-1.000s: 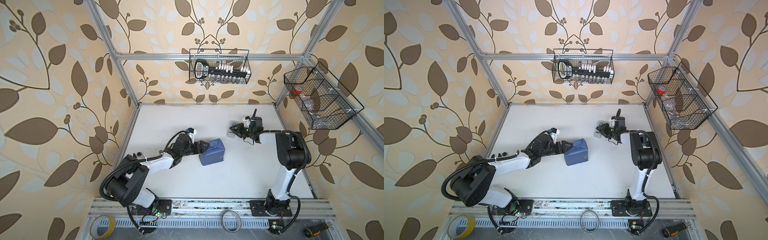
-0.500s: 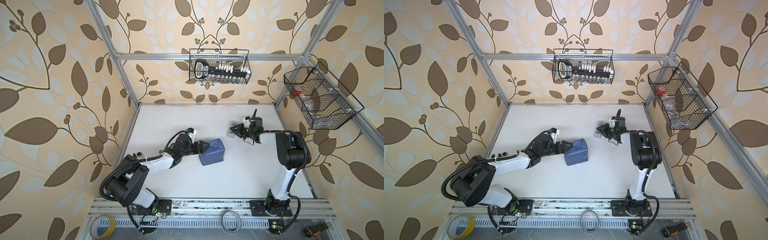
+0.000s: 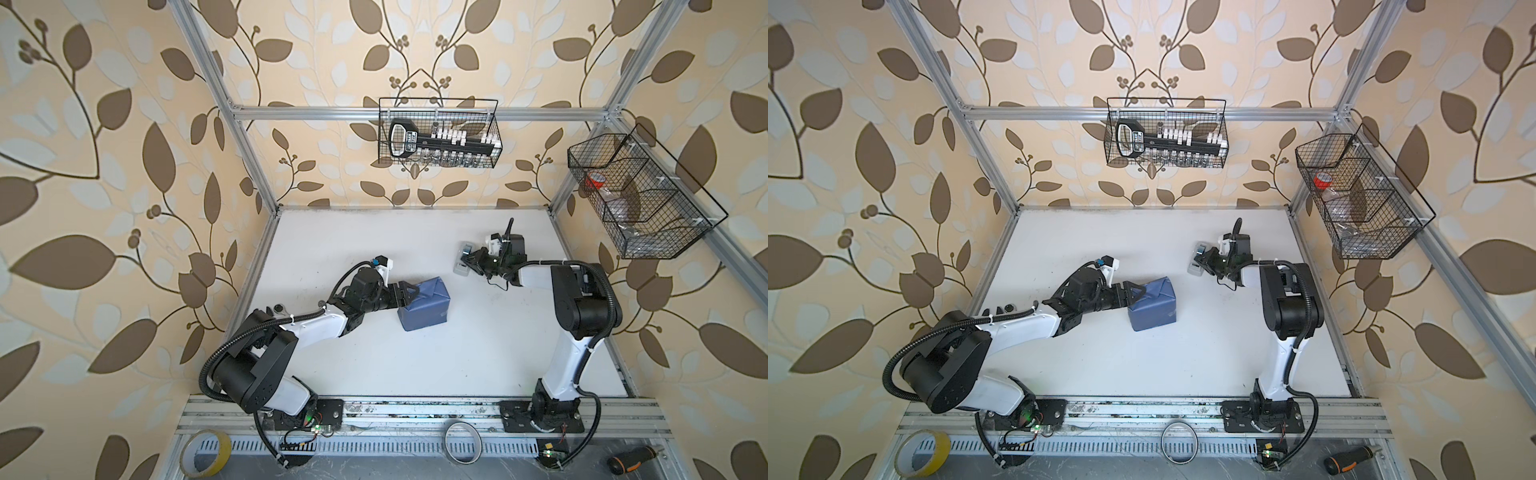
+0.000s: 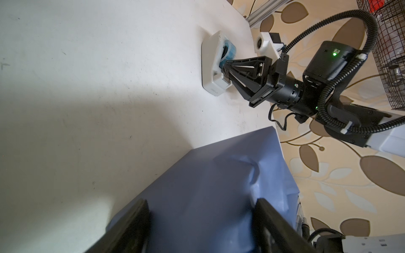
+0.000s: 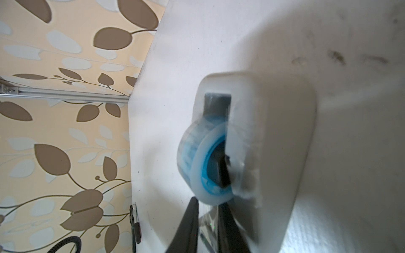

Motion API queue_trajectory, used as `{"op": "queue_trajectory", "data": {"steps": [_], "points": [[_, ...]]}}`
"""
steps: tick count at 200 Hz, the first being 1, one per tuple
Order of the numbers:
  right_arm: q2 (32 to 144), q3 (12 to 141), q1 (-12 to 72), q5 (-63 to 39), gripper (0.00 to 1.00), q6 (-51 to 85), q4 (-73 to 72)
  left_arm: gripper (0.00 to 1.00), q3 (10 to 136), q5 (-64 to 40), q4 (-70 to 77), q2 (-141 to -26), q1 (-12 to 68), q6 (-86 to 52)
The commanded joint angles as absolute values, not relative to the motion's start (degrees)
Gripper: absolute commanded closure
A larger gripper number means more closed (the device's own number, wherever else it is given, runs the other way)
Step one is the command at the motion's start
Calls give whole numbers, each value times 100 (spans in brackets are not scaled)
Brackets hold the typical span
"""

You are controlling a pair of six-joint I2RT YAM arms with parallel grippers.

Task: Wrap a gift box in wrapping paper
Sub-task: Tear off the tape with the cutter.

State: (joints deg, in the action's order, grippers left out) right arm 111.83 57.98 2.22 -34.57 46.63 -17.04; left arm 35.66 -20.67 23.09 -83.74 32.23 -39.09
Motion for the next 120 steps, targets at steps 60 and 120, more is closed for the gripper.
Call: {"op": "queue_trajectory", "data": {"steps": [60,120], "points": [[11083,5605,250,-3892,100,5137,-1969,23,3448,-1885,1107,-8534,3269,-3595],[10788,5375,149,-4216,100,5877,-2871,23,3477,-1872,1078,-8543,3268,-3553]]}}
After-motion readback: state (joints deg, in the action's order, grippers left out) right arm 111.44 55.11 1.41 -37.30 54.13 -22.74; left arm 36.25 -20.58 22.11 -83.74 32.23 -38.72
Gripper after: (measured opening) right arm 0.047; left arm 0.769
